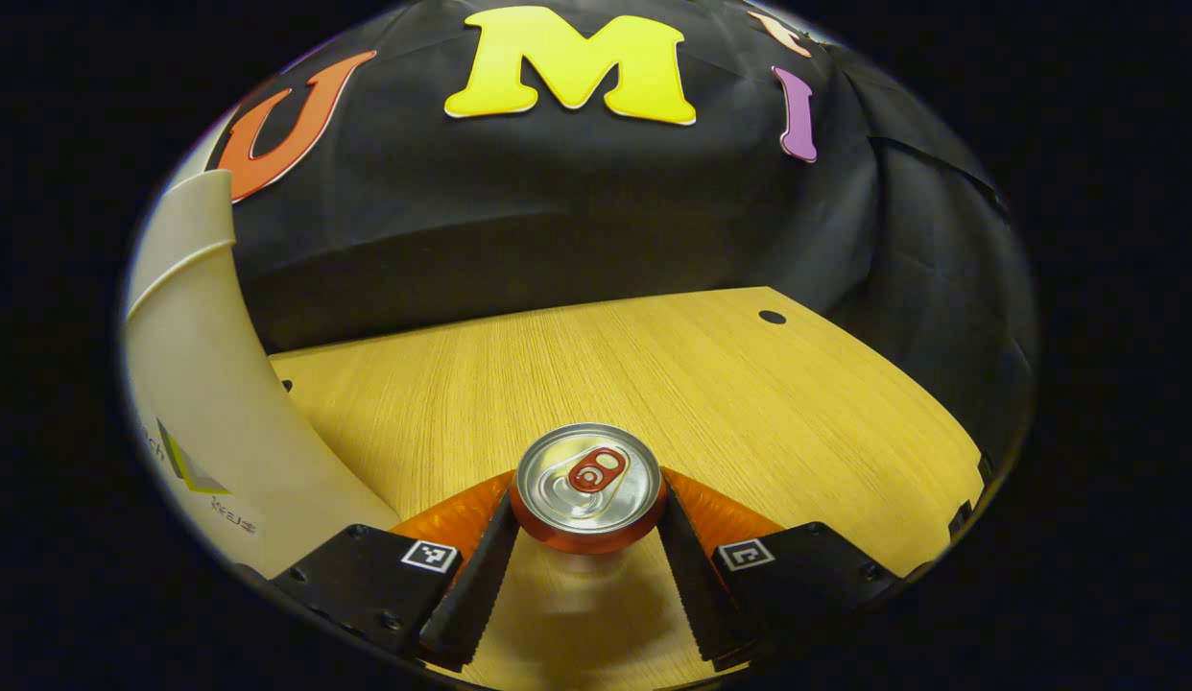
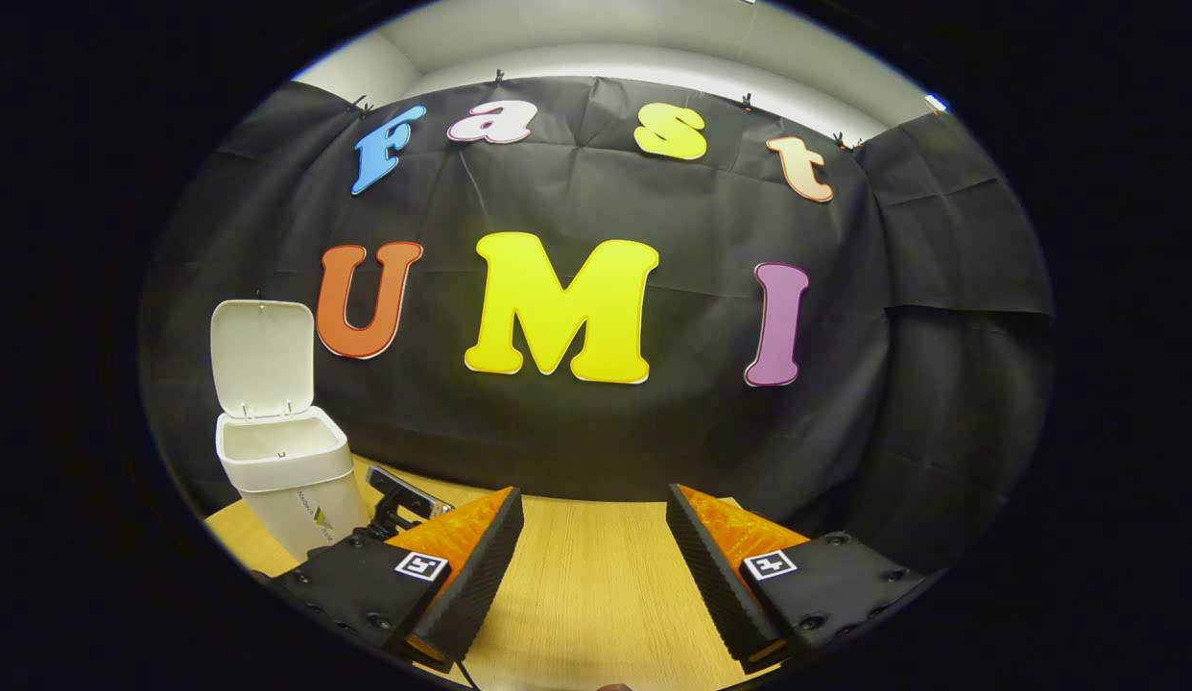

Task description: Press the lid of the desktop garbage bin to open it, pick up the crumpled paper on the desktop and throw it into the bin, then pick up the pop can on the desktop and drop it into the bin, and finally close the garbage bin lid.

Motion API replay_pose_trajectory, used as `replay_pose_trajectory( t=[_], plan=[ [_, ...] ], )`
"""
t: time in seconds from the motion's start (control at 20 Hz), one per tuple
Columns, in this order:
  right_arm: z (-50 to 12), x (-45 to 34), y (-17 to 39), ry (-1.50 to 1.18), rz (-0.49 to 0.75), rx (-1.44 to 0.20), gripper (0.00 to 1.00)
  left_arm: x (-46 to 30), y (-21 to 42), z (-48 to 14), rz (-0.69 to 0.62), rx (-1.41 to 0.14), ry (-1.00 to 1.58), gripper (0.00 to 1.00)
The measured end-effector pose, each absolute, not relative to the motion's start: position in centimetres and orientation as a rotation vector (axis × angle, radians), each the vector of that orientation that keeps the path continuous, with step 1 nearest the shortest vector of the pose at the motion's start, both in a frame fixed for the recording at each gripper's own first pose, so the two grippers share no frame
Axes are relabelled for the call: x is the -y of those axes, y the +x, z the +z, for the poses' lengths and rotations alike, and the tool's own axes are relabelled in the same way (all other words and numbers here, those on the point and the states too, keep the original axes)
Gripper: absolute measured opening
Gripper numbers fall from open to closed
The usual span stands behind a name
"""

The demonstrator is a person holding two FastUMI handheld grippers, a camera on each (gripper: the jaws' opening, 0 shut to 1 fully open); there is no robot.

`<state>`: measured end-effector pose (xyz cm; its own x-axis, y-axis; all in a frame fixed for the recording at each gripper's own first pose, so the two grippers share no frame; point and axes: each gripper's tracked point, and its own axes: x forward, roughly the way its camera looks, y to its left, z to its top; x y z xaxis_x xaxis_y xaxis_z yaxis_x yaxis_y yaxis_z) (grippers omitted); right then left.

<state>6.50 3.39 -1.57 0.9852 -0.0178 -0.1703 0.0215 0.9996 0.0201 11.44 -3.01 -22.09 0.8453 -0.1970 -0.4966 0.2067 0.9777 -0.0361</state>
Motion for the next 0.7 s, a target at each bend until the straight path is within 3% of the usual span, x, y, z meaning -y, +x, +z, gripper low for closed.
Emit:
replay_pose_trajectory(
  t=[0.7],
  plan=[
    [-1.6,-3.6,6.2,0.081,0.015,-0.161,0.95,-1.8,8.3,-3.2,-0.108,-0.142,0.0,0.82]
  ],
)
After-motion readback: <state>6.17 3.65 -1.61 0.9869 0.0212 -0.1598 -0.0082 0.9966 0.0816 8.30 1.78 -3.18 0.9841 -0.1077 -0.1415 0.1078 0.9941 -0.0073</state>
